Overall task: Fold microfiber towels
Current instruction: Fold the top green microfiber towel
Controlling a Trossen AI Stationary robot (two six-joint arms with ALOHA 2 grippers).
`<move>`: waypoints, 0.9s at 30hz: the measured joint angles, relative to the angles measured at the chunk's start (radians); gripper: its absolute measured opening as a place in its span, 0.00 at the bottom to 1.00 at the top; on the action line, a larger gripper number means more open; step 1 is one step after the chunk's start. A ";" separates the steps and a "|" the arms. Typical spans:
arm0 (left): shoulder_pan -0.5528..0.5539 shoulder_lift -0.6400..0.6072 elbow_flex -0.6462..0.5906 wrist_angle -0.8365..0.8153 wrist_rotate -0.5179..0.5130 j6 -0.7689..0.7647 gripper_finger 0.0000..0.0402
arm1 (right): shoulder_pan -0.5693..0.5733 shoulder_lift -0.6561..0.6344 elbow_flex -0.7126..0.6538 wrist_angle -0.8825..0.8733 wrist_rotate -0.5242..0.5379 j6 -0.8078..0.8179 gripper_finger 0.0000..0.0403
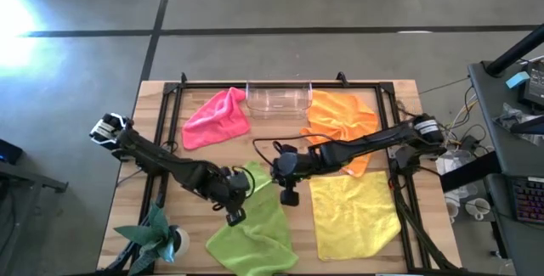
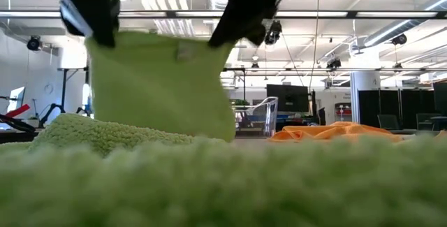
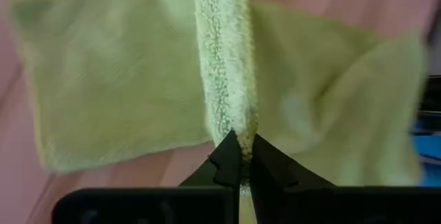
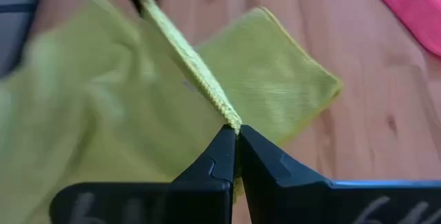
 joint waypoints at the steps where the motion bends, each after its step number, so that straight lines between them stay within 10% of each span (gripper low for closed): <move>1: 0.004 0.003 -0.004 -0.026 -0.012 -0.007 0.00 | -0.012 0.024 0.000 0.023 0.005 0.000 0.02; 27: 0.128 0.017 -0.132 -0.152 -0.098 0.011 0.03 | -0.133 0.174 0.000 0.196 0.052 -0.105 0.09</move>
